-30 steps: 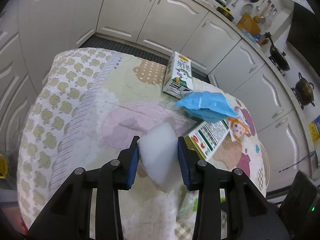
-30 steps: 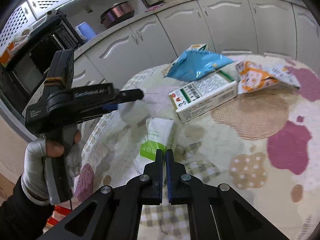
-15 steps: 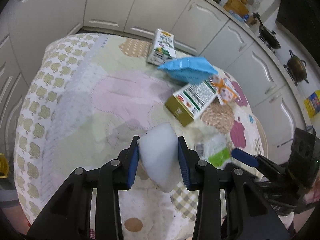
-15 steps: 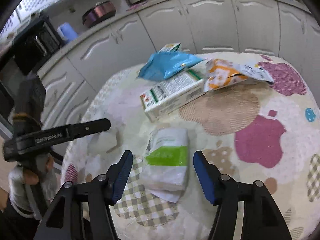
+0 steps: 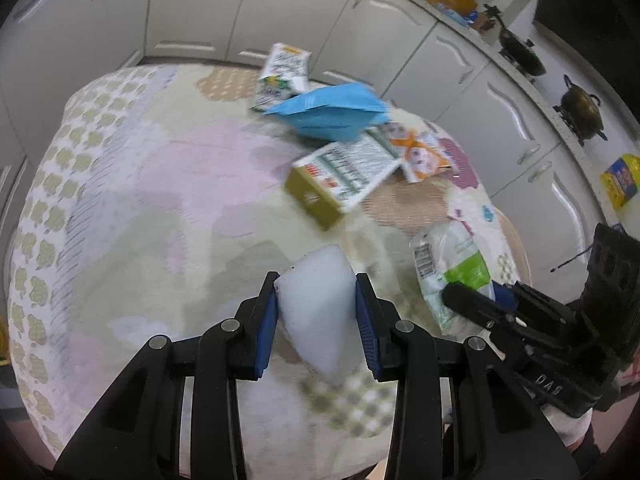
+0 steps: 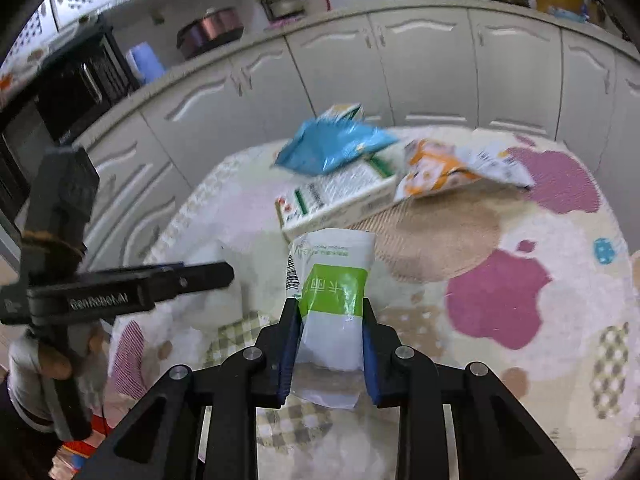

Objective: Collect trash
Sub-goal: 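Carry the foam block and white-green package to the beige bin, then open both tools over the bin to drop the block and package, then move both open tools back toward the table, then grasp the blue wipes packet with the left tool while the right grasps the white-orange snack bag, then lift the blue packet and snack bag from the table toward the bin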

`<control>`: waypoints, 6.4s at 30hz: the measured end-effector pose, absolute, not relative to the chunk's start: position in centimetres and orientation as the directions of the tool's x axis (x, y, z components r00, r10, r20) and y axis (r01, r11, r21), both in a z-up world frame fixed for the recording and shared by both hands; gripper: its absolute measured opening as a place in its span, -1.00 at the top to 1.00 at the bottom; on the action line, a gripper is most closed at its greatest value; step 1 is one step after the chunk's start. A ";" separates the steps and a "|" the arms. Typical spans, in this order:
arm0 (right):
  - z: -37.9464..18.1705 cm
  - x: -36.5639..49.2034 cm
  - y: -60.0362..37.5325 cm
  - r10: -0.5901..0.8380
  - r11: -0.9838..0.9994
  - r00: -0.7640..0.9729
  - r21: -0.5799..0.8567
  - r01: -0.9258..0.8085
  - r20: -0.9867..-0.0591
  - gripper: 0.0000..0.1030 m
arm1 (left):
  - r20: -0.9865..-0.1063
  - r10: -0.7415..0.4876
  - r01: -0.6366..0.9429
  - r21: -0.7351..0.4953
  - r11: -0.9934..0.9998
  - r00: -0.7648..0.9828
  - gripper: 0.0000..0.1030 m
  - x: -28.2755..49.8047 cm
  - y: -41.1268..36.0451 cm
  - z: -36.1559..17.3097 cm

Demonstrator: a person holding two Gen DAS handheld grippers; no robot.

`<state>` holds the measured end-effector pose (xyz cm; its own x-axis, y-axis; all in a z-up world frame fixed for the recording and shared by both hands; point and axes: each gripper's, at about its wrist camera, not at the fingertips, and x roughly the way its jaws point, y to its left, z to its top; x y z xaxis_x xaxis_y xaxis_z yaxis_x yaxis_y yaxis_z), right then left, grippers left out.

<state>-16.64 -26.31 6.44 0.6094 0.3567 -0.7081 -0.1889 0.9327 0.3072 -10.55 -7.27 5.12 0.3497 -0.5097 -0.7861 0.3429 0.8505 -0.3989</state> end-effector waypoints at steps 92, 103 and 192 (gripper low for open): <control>4.3 -27.7 -58.9 -0.118 0.851 0.668 0.272 0.449 -0.734 -0.02 | -0.756 -0.624 0.651 -0.375 0.660 0.198 -0.05 -12.5 -44.5 4.4; 5.9 -26.9 -56.2 -0.100 0.875 0.692 0.268 0.403 -0.715 -0.15 | -0.748 -0.600 0.648 -0.311 0.695 0.284 -0.05 -13.3 -40.1 5.8; 6.9 -19.0 -43.7 0.439 0.767 0.686 0.640 0.051 -0.581 0.80 | -0.765 -0.532 0.570 -0.268 0.777 0.364 0.64 -14.6 -16.6 8.6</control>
